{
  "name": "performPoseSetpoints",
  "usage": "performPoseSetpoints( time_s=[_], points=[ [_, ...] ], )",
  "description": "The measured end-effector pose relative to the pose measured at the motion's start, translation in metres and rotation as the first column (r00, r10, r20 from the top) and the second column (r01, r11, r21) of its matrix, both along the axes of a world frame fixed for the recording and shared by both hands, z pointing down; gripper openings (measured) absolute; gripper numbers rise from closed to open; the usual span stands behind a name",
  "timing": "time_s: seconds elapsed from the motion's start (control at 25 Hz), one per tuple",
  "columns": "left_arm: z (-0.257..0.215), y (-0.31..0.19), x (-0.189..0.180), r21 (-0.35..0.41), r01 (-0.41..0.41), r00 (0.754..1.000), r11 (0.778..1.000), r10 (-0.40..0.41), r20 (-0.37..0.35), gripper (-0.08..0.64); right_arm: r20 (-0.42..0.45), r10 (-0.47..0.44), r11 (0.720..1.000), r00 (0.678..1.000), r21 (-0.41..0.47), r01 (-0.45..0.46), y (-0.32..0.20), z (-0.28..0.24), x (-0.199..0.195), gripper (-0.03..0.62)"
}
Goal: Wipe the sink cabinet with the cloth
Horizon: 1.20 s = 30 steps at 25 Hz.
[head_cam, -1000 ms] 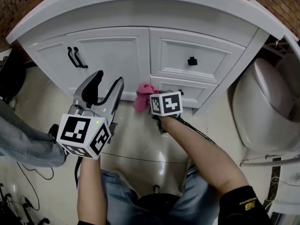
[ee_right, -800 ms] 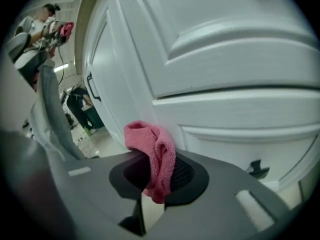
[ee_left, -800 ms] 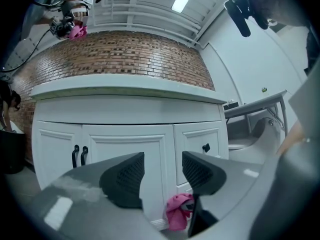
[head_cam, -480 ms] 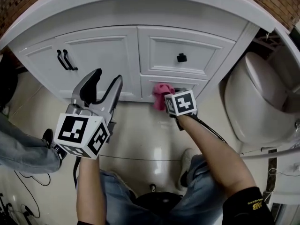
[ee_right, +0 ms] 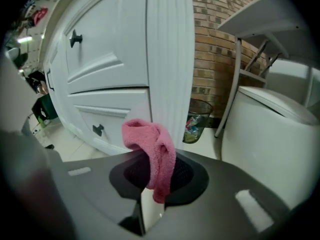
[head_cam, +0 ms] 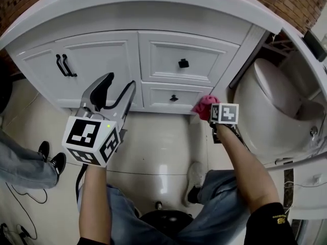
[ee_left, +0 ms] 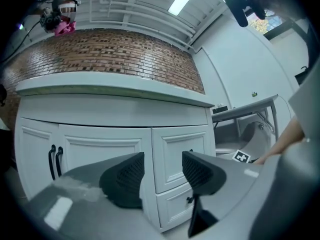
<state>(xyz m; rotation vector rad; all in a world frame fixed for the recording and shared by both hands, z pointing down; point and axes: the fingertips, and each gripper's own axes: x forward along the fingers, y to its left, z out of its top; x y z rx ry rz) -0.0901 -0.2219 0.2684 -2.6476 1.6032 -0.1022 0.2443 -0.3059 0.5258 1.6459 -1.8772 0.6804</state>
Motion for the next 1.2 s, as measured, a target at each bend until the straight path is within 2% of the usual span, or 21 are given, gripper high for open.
performPoseSetpoints(
  time_s=[0.04,0.12,0.2,0.28,0.32,0.44,0.56,0.64,0.76,0.84,0.92,1.0,1.04,1.08,1.16,1.2],
  points=[
    [0.0,0.0,-0.001,0.001,0.002,1.0,1.0,-0.002,0.001,0.235,0.025,-0.038,0.999,0.999,-0.014,0.038,0.003,0.005,-0.013,0.055],
    [0.0,0.0,-0.001,0.002,0.004,1.0,1.0,-0.005,0.009,0.235,0.069,-0.178,0.982,0.982,-0.045,0.181,0.013,0.021,-0.058,0.055],
    [0.004,-0.001,-0.003,-0.006,0.01,1.0,1.0,-0.01,0.018,0.235,0.097,-0.333,0.939,0.938,-0.059,0.339,0.026,0.038,-0.117,0.056],
    [0.007,-0.003,-0.007,-0.016,0.022,1.0,1.0,-0.021,0.022,0.235,0.126,-0.42,0.904,0.899,-0.03,0.427,0.031,0.044,-0.174,0.057],
    [0.007,-0.003,-0.01,-0.017,0.029,0.999,0.999,-0.028,0.022,0.235,0.152,-0.423,0.904,0.893,-0.002,0.428,0.029,0.044,-0.199,0.057],
    [0.003,-0.003,-0.019,-0.011,0.051,0.999,0.999,-0.051,0.003,0.235,0.258,-0.341,0.939,0.904,0.052,0.34,0.016,0.042,-0.26,0.055],
    [0.003,-0.002,-0.024,-0.021,0.071,0.997,0.997,-0.071,-0.021,0.235,0.281,-0.314,0.948,0.907,0.041,0.316,0.006,0.046,-0.304,0.056],
    [0.003,-0.001,-0.028,-0.025,0.076,0.997,0.997,-0.076,-0.018,0.235,0.284,-0.289,0.955,0.914,0.025,0.294,0.001,0.049,-0.318,0.055],
    [-0.001,-0.001,-0.034,-0.014,0.075,0.997,0.997,-0.075,-0.01,0.235,0.28,-0.221,0.974,0.934,0.007,0.228,-0.012,0.055,-0.308,0.055],
    [-0.001,-0.003,-0.038,-0.013,0.077,0.997,0.997,-0.077,-0.012,0.235,0.238,-0.161,0.986,0.958,-0.008,0.168,-0.019,0.061,-0.274,0.056],
    [0.001,-0.007,-0.037,-0.017,0.071,0.997,0.997,-0.071,-0.023,0.235,0.088,-0.053,0.998,0.995,-0.028,0.055,-0.022,0.066,-0.207,0.056],
    [0.002,-0.011,-0.03,-0.018,0.054,0.998,0.998,-0.055,-0.031,0.235,-0.049,0.065,0.998,0.997,-0.012,-0.065,-0.024,0.062,-0.133,0.056],
    [0.003,-0.013,-0.026,-0.018,0.045,0.999,0.999,-0.045,-0.031,0.235,-0.075,0.11,0.994,0.991,-0.002,-0.11,-0.023,0.059,-0.104,0.055],
    [0.004,-0.014,-0.02,-0.018,0.036,0.999,0.999,-0.036,-0.03,0.235,-0.063,0.147,0.989,0.987,0.003,-0.148,-0.02,0.057,-0.081,0.055],
    [0.007,-0.017,-0.01,-0.017,0.019,1.0,1.0,-0.019,-0.022,0.235,0.063,0.2,0.98,0.978,-0.012,-0.199,-0.015,0.059,-0.057,0.055],
    [0.008,-0.019,-0.006,-0.018,0.012,1.0,1.0,-0.012,-0.018,0.235,0.095,0.227,0.974,0.969,-0.016,-0.227,-0.013,0.06,-0.043,0.055]
  ],
)
